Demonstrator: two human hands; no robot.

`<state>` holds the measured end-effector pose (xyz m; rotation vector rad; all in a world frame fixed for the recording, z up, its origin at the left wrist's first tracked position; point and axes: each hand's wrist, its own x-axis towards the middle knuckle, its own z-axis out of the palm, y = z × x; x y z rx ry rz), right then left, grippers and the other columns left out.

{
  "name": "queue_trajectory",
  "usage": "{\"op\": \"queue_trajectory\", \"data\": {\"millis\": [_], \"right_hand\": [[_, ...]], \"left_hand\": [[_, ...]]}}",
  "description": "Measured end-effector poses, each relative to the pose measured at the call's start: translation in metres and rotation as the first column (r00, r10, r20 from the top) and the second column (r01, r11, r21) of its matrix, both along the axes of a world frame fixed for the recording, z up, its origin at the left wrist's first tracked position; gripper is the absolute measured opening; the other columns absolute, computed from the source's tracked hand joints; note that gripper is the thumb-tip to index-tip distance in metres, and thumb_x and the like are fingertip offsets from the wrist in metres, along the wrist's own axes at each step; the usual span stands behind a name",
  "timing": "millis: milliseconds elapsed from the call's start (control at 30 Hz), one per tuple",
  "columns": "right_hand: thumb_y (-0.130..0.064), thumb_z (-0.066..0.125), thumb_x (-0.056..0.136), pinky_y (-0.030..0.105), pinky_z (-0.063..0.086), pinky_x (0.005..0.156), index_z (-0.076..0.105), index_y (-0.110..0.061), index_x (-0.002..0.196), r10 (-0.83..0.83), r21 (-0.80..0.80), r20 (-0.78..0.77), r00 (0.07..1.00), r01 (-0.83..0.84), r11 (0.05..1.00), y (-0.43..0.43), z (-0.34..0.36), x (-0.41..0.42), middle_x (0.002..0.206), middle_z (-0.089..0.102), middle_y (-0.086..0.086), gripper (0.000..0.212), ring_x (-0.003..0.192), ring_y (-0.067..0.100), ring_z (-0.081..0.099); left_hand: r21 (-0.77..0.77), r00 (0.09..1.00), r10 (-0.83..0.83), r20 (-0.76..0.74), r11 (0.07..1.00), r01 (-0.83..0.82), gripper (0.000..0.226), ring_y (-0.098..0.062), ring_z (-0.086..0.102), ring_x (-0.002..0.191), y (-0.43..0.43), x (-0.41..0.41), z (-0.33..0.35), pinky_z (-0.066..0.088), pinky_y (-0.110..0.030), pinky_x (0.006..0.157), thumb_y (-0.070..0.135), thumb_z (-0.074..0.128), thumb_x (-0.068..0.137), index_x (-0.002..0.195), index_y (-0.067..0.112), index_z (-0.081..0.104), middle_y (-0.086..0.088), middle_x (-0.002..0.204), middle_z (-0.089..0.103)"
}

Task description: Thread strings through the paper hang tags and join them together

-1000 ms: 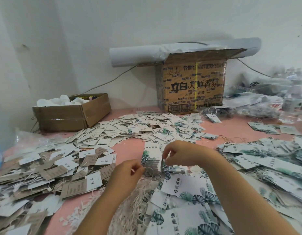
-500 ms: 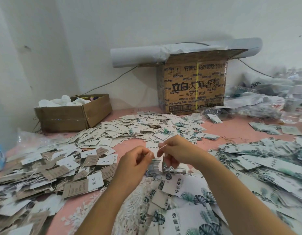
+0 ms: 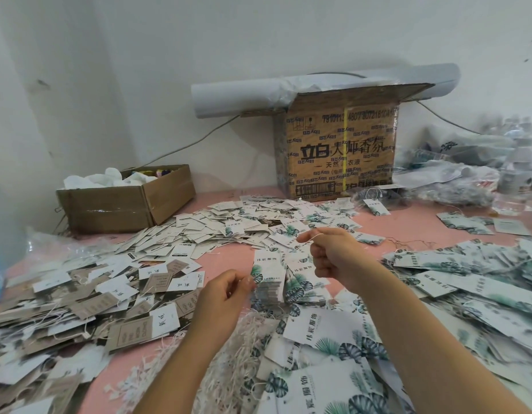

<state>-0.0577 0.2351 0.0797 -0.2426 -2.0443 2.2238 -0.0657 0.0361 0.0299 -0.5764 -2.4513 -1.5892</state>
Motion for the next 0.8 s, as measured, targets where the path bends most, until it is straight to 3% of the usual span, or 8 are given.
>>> {"op": "queue_trajectory", "data": {"millis": [233, 333, 433, 500, 567, 600, 700, 800], "right_hand": [[0.012, 0.025, 0.087, 0.033, 0.055, 0.068, 0.061, 0.0, 0.092, -0.228, -0.372, -0.117, 0.967, 0.171, 0.913, -0.007, -0.005, -0.009, 0.072, 0.059, 0.011, 0.038, 0.066, 0.021, 0.06], [0.01, 0.023, 0.087, 0.026, 0.047, 0.044, 0.057, -0.002, 0.098, -0.198, -0.446, -0.092, 0.976, 0.138, 0.885, -0.006, -0.011, -0.01, 0.058, 0.053, 0.005, 0.038, 0.046, 0.015, 0.049], [0.002, 0.028, 0.084, 0.017, 0.021, 0.034, 0.059, -0.007, 0.097, -0.152, -0.138, -0.002, 0.988, 0.15, 0.979, -0.01, -0.019, -0.008, 0.044, 0.034, -0.006, 0.035, 0.035, 0.008, 0.023], [-0.004, 0.037, 0.087, 0.02, 0.03, 0.038, 0.061, -0.006, 0.097, -0.135, 0.17, 0.021, 0.991, 0.129, 0.977, -0.017, -0.024, -0.008, 0.047, 0.04, -0.001, 0.027, 0.035, 0.01, 0.033], [-0.015, 0.044, 0.089, 0.038, 0.051, 0.074, 0.061, 0.0, 0.092, -0.11, 0.471, -0.042, 0.993, 0.117, 0.874, -0.024, -0.032, -0.008, 0.063, 0.056, 0.011, 0.024, 0.057, 0.022, 0.056], [-0.022, 0.045, 0.09, 0.029, 0.023, 0.067, 0.061, -0.001, 0.092, -0.062, 0.568, -0.072, 0.996, 0.092, 0.818, -0.028, -0.038, -0.009, 0.077, 0.062, 0.014, 0.027, 0.072, 0.027, 0.059], [-0.051, 0.045, 0.09, 0.033, 0.039, 0.083, 0.047, -0.007, 0.131, -0.062, 0.731, 0.024, 0.998, 0.024, 0.682, -0.035, -0.047, -0.012, 0.125, 0.056, 0.01, 0.06, 0.112, 0.026, 0.053], [-0.052, 0.047, 0.09, 0.03, 0.043, 0.076, 0.056, -0.009, 0.117, -0.085, 0.805, 0.055, 0.995, 0.006, 0.593, -0.037, -0.05, -0.016, 0.107, 0.063, 0.008, 0.052, 0.092, 0.023, 0.058]], "left_hand": [[-0.102, 0.996, 0.072, -0.052, 0.992, -0.077, 0.011, -0.007, 0.054, 0.087, 0.007, 0.003, -0.009, 0.044, -0.016, 0.075, 0.019, 0.05, 0.095, 0.101, 0.024, 0.057, 0.01, 0.106, 0.056], [-0.217, 0.986, 0.1, -0.134, 0.968, -0.128, 0.033, -0.008, 0.036, 0.122, 0.007, 0.004, -0.018, 0.031, -0.032, 0.105, 0.027, 0.046, 0.097, 0.13, 0.026, 0.045, 0.021, 0.126, 0.038], [-0.29, 0.988, 0.107, -0.112, 0.947, -0.136, 0.043, -0.006, 0.021, 0.131, 0.006, 0.004, -0.023, 0.023, -0.032, 0.107, 0.037, 0.039, 0.098, 0.14, 0.037, 0.031, 0.021, 0.122, 0.03], [-0.308, 0.992, 0.101, -0.08, 0.944, -0.121, 0.045, -0.008, 0.021, 0.131, 0.006, 0.004, -0.026, 0.022, -0.036, 0.11, 0.04, 0.037, 0.097, 0.141, 0.041, 0.027, 0.018, 0.119, 0.029], [-0.319, 0.992, 0.094, -0.083, 0.941, -0.116, 0.045, -0.009, 0.022, 0.131, 0.006, 0.003, -0.028, 0.022, -0.04, 0.111, 0.042, 0.036, 0.097, 0.141, 0.042, 0.026, 0.018, 0.115, 0.028], [-0.326, 0.992, 0.092, -0.092, 0.938, -0.117, 0.045, -0.009, 0.023, 0.131, 0.006, 0.003, -0.029, 0.022, -0.04, 0.111, 0.042, 0.036, 0.097, 0.141, 0.041, 0.026, 0.018, 0.114, 0.029], [-0.33, 0.99, 0.08, -0.113, 0.937, -0.113, 0.046, -0.008, 0.024, 0.129, 0.006, 0.002, -0.029, 0.023, -0.039, 0.109, 0.042, 0.036, 0.097, 0.142, 0.04, 0.027, 0.027, 0.108, 0.031], [-0.364, 0.989, 0.034, -0.144, 0.928, -0.084, 0.045, -0.003, 0.023, 0.125, 0.007, 0.001, -0.03, 0.024, -0.036, 0.106, 0.042, 0.035, 0.097, 0.141, 0.04, 0.028, 0.039, 0.094, 0.018]]}}
